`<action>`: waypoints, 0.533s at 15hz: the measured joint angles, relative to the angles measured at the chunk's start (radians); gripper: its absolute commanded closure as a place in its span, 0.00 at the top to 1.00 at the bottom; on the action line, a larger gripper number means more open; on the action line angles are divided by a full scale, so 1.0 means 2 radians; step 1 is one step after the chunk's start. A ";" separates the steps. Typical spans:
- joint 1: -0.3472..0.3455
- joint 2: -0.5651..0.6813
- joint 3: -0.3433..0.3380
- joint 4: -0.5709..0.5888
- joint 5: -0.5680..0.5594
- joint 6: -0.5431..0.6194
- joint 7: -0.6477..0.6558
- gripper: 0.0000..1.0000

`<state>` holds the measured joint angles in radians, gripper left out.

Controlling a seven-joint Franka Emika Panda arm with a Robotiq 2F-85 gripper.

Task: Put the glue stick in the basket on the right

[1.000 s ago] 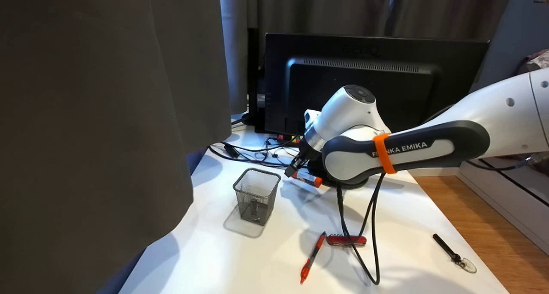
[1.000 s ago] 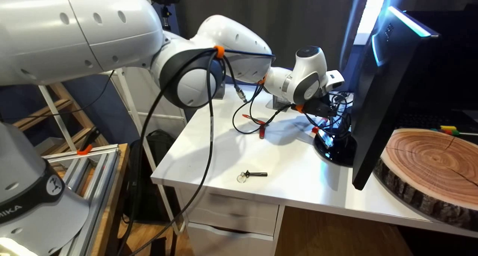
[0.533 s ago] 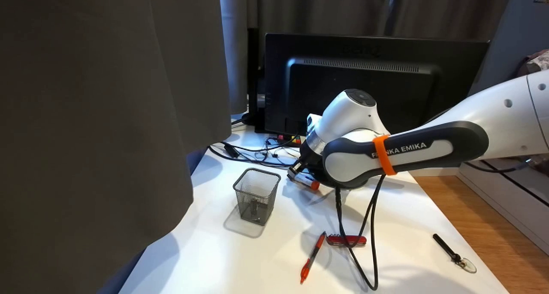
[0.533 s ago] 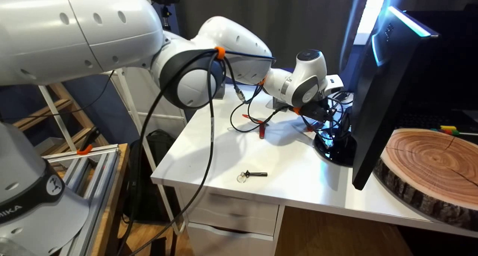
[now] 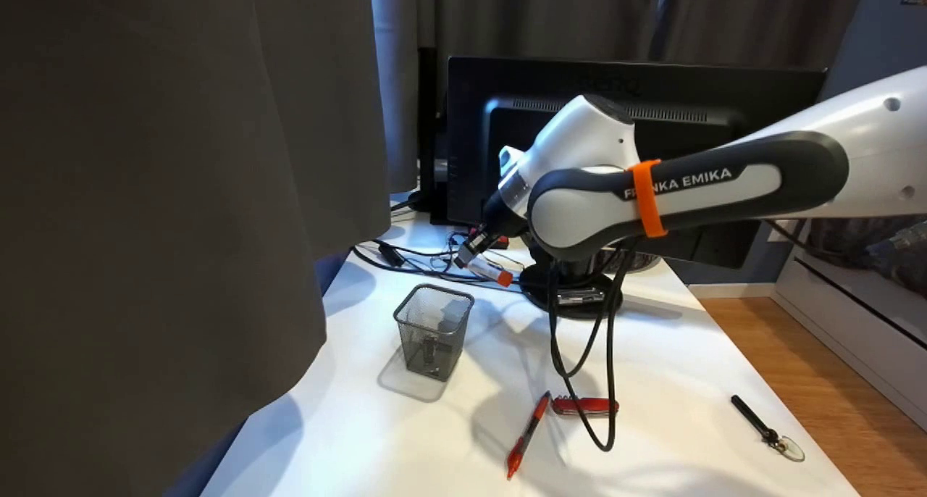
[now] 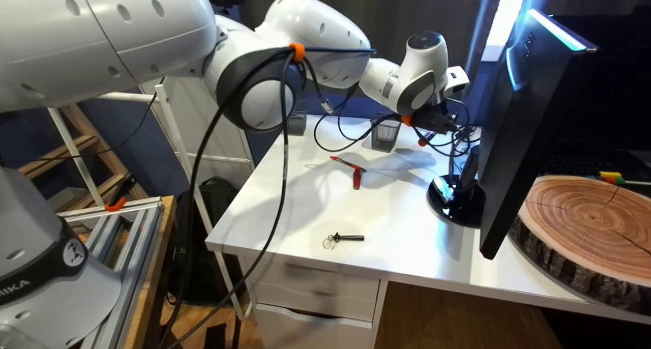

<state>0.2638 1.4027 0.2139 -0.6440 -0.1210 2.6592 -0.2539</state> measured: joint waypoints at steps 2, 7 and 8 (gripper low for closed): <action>-0.003 -0.022 0.011 -0.009 0.000 -0.003 -0.020 0.08; -0.042 -0.070 0.128 -0.075 0.007 -0.003 -0.155 0.08; -0.054 -0.079 0.154 -0.096 0.009 -0.003 -0.181 0.08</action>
<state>0.1556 1.2451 0.5222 -0.8360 -0.1032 2.6539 -0.6155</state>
